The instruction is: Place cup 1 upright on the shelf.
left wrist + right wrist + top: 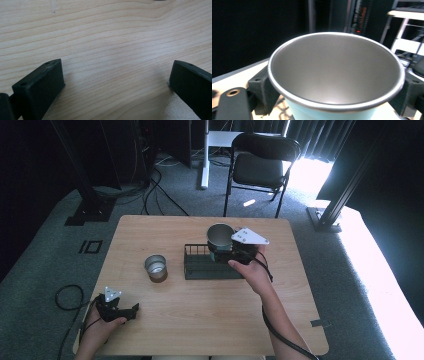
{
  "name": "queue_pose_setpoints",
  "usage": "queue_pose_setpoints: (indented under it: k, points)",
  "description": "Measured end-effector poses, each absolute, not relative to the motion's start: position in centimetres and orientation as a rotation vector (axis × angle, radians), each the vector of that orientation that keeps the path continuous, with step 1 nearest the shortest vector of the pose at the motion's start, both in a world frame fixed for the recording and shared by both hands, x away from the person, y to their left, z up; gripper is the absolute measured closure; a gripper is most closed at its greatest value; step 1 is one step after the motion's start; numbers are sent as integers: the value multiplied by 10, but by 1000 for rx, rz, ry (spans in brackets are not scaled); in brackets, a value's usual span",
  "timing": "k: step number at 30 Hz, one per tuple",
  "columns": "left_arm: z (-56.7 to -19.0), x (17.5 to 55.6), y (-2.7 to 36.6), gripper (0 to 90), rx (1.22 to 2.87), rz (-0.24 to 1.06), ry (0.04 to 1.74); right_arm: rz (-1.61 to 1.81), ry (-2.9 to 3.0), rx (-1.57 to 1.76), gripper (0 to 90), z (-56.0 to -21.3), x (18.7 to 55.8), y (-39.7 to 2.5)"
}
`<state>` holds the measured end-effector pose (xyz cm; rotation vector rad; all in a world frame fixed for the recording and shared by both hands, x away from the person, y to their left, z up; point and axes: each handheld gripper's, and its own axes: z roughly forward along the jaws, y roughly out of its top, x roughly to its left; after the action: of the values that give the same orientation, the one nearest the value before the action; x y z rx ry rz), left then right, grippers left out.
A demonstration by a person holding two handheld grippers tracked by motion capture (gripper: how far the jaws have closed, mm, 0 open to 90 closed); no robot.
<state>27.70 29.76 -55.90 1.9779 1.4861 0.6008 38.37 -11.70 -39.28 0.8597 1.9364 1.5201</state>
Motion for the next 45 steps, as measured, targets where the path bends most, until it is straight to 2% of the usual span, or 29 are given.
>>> queue_pose_setpoints:
  k: [19,31,45]
  points:
    - [-559,277,298,5,1978,600,1487,1356,1796,1054,123,-427,403,-149]
    - [-559,277,298,5,1978,599,1486,1335,1803,1127,123,-459,413,-143]
    - [-559,277,298,5,1978,600,1486,1300,1795,1148,123,-480,415,-140]
